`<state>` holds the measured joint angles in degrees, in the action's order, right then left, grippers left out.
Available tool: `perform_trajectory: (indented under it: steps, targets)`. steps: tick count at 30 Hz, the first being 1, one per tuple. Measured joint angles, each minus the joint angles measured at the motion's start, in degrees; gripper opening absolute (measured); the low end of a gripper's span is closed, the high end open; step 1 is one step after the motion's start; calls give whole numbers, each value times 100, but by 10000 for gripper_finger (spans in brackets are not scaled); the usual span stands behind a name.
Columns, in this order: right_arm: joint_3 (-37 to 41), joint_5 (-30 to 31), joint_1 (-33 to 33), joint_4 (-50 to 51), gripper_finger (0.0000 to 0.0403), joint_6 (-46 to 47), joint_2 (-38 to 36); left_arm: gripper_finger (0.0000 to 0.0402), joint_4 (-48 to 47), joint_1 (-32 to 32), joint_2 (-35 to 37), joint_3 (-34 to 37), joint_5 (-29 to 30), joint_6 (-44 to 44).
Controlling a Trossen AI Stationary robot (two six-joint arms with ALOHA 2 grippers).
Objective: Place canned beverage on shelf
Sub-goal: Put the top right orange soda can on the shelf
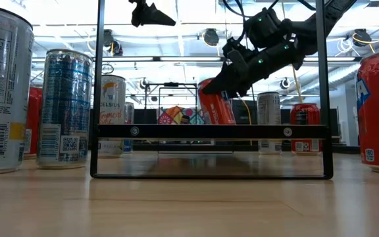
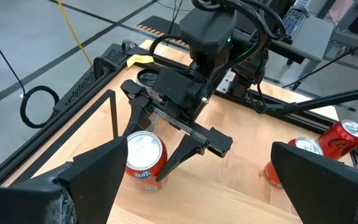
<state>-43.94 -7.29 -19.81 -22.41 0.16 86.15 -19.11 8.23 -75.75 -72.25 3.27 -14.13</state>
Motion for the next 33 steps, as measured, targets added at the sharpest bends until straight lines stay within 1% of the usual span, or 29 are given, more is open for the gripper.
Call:
perform_trajectory:
  steps: [11,19,33]
  targets:
    - [-2,-15,0,31,303,63,0,398,0,0,0,0,39,-11]
    - [-2,-19,2,36,303,70,-3,398,0,0,0,0,42,-15]
    - [-4,-31,2,478,304,68,-179,398,-98,0,-1,0,64,-13]
